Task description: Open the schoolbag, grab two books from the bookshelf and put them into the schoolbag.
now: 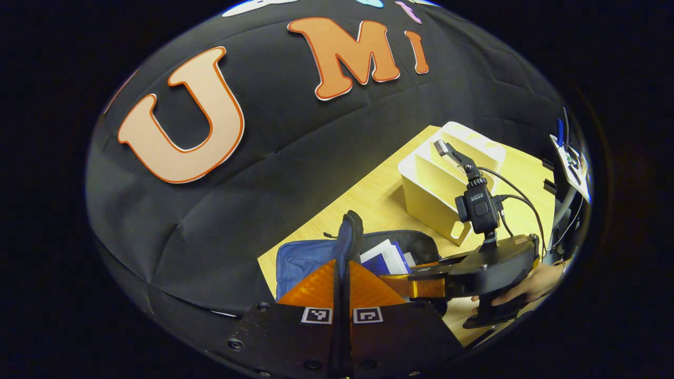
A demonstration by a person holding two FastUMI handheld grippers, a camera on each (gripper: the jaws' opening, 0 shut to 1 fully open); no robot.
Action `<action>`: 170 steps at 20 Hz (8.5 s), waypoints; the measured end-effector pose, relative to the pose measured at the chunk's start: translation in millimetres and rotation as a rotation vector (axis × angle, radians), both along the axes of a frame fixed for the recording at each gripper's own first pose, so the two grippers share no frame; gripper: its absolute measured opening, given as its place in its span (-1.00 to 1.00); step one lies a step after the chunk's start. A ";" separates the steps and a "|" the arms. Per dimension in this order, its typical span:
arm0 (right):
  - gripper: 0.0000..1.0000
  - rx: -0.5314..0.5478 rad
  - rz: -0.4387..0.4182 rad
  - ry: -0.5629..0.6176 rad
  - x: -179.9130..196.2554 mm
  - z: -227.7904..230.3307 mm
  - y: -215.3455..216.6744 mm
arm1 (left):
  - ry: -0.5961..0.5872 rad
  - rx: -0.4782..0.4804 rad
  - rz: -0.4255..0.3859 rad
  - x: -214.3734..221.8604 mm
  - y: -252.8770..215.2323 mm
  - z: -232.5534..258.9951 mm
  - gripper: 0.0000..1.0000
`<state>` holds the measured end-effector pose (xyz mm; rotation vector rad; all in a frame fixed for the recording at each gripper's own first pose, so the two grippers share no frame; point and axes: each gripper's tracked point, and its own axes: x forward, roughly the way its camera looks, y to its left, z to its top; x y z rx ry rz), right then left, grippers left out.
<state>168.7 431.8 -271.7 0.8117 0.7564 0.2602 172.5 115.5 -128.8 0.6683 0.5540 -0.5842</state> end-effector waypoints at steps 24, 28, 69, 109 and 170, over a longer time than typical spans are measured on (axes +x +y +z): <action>0.95 -0.273 -0.004 -0.002 -69.7 25.1 -230.1 | 0.146 0.015 0.045 -41.0 -57.6 -75.2 0.75; 0.94 -0.305 0.015 0.022 -73.8 19.6 -268.1 | 0.200 -0.013 0.123 -61.0 -69.0 -101.8 0.96; 0.93 -0.724 -0.354 -0.827 -177.8 237.3 -454.3 | -0.565 -0.619 0.327 -154.3 -165.4 107.0 0.91; 0.93 -0.721 -0.339 -0.847 -164.8 238.0 -437.4 | -0.605 -0.608 0.461 -152.6 -111.6 93.2 0.90; 0.92 -0.765 -0.377 -0.834 -199.6 233.7 -459.4 | -0.594 -0.593 0.411 -171.1 -135.6 96.9 0.99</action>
